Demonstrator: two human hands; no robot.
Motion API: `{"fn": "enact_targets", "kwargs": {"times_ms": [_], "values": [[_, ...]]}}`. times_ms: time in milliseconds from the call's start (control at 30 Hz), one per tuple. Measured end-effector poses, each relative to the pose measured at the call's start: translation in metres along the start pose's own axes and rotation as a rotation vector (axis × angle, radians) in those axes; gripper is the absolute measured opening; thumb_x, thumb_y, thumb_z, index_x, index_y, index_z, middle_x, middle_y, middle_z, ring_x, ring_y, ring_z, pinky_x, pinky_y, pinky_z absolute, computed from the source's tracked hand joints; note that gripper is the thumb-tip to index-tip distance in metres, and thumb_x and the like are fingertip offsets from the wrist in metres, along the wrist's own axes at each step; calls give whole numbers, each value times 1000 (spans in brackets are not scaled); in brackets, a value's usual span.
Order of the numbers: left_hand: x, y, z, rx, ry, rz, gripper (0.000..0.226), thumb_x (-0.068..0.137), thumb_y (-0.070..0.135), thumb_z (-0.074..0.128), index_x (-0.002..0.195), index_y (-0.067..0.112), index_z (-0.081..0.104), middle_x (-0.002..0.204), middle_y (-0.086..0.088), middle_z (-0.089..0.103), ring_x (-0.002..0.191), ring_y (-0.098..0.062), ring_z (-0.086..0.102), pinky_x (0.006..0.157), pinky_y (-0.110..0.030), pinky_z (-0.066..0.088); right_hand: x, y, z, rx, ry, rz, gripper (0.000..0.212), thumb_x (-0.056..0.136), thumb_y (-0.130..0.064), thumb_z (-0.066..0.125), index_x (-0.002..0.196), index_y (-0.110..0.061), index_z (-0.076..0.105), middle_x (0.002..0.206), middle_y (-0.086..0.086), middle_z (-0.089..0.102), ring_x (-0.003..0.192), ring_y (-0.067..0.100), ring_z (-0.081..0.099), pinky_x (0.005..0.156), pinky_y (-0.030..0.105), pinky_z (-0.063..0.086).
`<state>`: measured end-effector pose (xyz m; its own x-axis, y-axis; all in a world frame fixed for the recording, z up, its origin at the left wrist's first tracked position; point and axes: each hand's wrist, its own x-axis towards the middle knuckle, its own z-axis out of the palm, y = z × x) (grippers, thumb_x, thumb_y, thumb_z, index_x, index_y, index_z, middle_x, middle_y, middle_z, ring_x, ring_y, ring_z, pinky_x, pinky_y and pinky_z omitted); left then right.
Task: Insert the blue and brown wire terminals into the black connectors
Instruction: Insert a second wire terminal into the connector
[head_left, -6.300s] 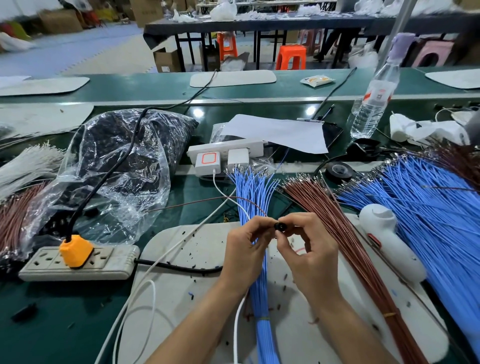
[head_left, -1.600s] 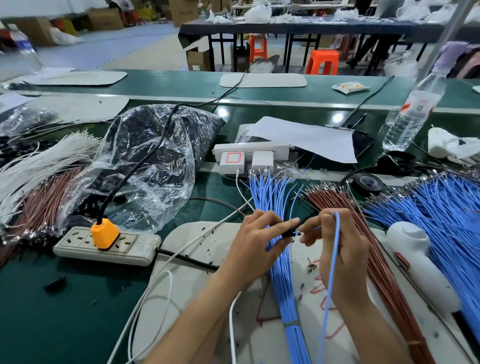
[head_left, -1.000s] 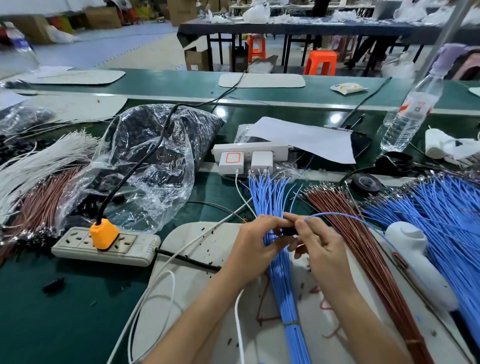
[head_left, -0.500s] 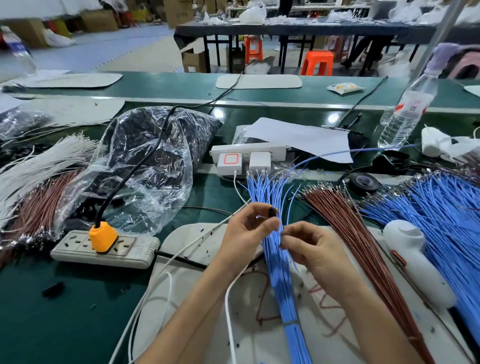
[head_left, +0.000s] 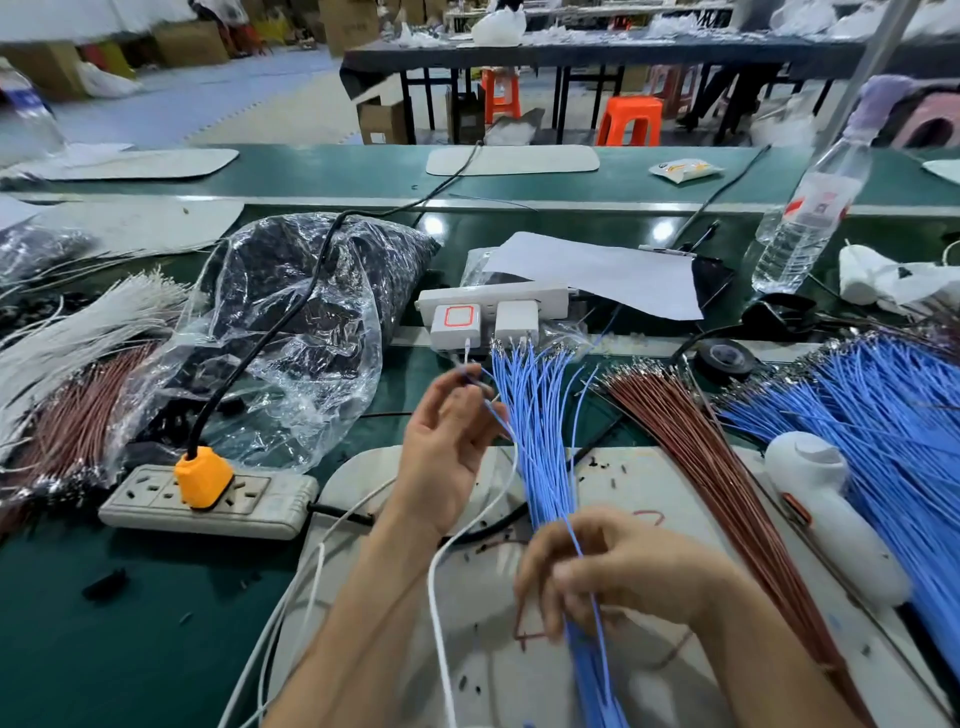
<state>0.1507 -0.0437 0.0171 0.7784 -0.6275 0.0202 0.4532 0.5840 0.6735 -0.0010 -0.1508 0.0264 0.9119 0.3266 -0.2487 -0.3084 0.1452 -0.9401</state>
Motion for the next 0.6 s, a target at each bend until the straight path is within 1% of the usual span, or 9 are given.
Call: {"fn": "enact_targets", "kwargs": {"times_ms": [67,100,167,200,267,333,400,500,600], "values": [[-11,-10,8,393,-215,43,16,82,6,65,97,13,66,81,-2,67,71,-18,69,72,-26,56,6,3,-2,92,322,-71,17,81,-35,71,82,-19,75,67,5,69,47,4,52,39,12,37],[-15,-15,10,560,-294,64,19,84,3,65,98,16,67,85,-1,68,75,-18,70,74,-25,55,8,3,-3,121,462,-96,23,78,-43,70,77,-20,75,63,5,67,46,6,49,37,12,34],[-18,-19,13,674,-338,71,25,85,-1,65,98,20,67,91,3,70,81,-16,70,75,-22,54,11,4,-5,84,648,-143,31,74,-47,61,69,-20,75,56,3,63,43,9,44,37,12,30],[-19,-19,14,668,-326,67,25,84,1,65,99,20,66,92,6,71,81,-15,70,75,-23,54,11,4,-5,28,686,-157,32,76,-46,58,67,-20,74,54,2,62,39,8,42,36,12,29],[-17,-17,15,630,-247,80,24,80,7,65,103,16,65,88,6,71,79,-15,69,77,-25,55,11,7,-6,-77,674,-171,31,84,-40,56,69,-20,74,54,2,61,35,7,41,36,13,28],[-14,-16,11,548,-140,122,24,78,12,63,102,11,64,82,3,68,76,-14,68,76,-24,54,9,10,-8,-183,650,-167,29,92,-30,56,71,-21,75,55,2,62,35,8,42,37,13,30],[-12,-14,10,526,-93,168,23,77,12,63,100,9,63,81,4,68,76,-13,68,75,-22,52,9,14,-13,-267,705,-156,27,93,-24,58,72,-22,75,56,2,63,35,7,44,39,13,33],[-17,-20,10,633,-173,203,20,78,9,72,94,16,63,83,7,69,79,-13,67,77,-22,52,13,16,-15,-372,924,-258,6,83,-31,69,83,-27,74,66,-1,67,39,7,51,42,15,38],[-22,-28,13,827,-291,280,25,79,1,70,93,21,63,89,5,66,85,-11,65,79,-23,50,15,18,-13,-305,1020,-459,21,72,-35,73,89,-24,68,77,1,69,45,21,62,43,24,46]]}}
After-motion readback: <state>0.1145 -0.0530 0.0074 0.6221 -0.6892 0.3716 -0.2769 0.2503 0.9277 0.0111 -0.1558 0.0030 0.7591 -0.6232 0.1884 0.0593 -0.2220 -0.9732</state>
